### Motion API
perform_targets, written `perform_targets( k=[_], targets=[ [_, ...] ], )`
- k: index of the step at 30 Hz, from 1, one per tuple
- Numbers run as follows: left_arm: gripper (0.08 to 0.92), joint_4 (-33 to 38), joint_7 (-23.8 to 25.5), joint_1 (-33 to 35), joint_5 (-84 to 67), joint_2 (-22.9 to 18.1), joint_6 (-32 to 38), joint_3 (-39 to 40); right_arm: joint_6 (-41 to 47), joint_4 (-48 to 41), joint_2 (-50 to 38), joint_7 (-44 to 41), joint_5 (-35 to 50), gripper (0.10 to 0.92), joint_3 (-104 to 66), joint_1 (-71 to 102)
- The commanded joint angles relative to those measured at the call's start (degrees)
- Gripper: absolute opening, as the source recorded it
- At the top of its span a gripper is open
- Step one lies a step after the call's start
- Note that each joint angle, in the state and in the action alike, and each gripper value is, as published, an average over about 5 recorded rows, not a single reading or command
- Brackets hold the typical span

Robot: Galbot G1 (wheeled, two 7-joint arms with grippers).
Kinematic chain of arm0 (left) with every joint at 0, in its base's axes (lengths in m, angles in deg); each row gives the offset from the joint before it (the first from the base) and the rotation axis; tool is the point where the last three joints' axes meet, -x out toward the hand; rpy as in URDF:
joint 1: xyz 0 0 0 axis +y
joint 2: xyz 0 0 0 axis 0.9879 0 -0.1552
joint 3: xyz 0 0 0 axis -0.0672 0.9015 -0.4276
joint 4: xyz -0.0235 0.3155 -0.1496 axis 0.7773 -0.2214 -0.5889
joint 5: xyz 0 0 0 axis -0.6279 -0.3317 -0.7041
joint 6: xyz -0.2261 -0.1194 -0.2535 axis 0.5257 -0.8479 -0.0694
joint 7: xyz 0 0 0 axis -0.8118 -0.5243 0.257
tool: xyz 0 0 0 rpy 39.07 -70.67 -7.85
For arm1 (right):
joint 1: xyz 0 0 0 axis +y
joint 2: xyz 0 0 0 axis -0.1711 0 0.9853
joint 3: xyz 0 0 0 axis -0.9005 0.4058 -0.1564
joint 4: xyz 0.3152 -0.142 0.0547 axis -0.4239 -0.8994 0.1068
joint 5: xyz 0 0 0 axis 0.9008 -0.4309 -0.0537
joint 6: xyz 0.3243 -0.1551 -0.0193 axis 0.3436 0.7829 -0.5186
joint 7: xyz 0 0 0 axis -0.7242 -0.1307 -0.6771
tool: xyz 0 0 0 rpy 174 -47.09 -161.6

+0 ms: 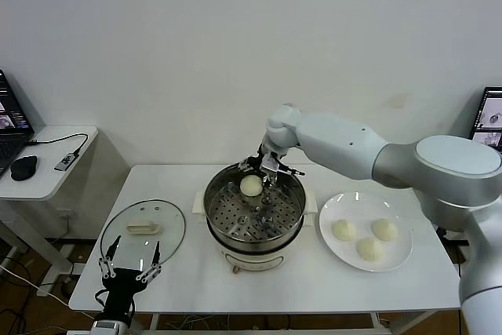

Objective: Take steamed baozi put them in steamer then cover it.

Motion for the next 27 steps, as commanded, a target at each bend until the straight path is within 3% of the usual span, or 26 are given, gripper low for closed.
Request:
perform_targets(
  k=[1, 6, 13, 20, 27],
  targets=[
    [0.823, 0.70, 0.20, 0.05, -0.06, 0.42, -0.16, -0.05, 16.85, 13.41, -7.08, -7.76, 16.36, 0.822, 2.62, -10.64],
    [0.823, 0.81, 0.33, -0.26, -0.23, 1.27, -0.20, 0.10, 32.27, 22.16, -17.11, -11.46, 24.90, 0.823, 4.31, -16.87],
    [0.823, 0.23, 0.54, -1.15, -0.42, 2.75, -0.27, 0.94, 45.82, 33.62, -32.97, -11.42, 31.46, 0.823, 6.42, -20.40],
    [0.823, -1.26, 0.49, -1.82, -0.28, 3.21, -0.13, 1.99, 49.84, 39.06, -48.54, -7.81, 28.35, 0.823, 3.91, -12.84],
    [0.823, -1.72, 0.54, -1.82, -0.09, 3.36, -0.17, 2.10, 46.66, 36.54, -52.72, -8.05, 18.62, 0.823, -2.44, -0.09]
  ],
)
